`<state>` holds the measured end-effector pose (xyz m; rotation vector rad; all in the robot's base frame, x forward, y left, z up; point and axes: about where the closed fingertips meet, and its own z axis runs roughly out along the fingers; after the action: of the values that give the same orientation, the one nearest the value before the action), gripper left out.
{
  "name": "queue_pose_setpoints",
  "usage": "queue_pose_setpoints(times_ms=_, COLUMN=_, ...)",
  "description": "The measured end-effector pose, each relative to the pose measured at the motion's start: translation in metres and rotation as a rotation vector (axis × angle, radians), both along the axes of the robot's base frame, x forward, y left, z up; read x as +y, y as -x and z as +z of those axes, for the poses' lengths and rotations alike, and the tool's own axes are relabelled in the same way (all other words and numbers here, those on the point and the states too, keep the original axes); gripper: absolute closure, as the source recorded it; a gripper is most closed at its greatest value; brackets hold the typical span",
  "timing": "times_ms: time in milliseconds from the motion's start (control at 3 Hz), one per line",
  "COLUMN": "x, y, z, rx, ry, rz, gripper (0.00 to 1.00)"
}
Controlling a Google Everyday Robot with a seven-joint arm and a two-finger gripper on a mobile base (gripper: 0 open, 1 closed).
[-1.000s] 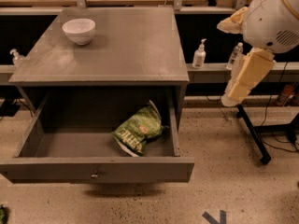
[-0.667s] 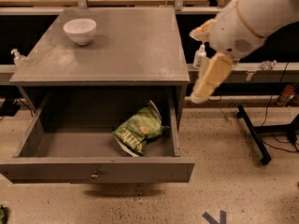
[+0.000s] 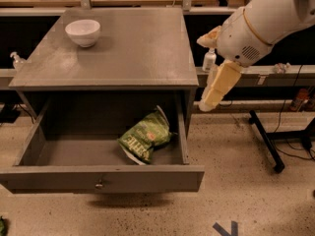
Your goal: Pick green jalapeno chip bag from top drawer and place on counter
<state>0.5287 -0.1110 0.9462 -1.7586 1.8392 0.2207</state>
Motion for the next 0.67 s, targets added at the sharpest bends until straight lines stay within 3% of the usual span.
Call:
queue_pose_setpoints(times_ms=333, x=0.012, y=0.011, z=-0.056, rx=-0.040, ry=-0.006, rz=0.066, gripper=0.00)
queue_pose_setpoints(times_ms=667, x=0.043, y=0.021, z=-0.123, rx=-0.117, ry=0.060, rz=0.200, gripper=0.00)
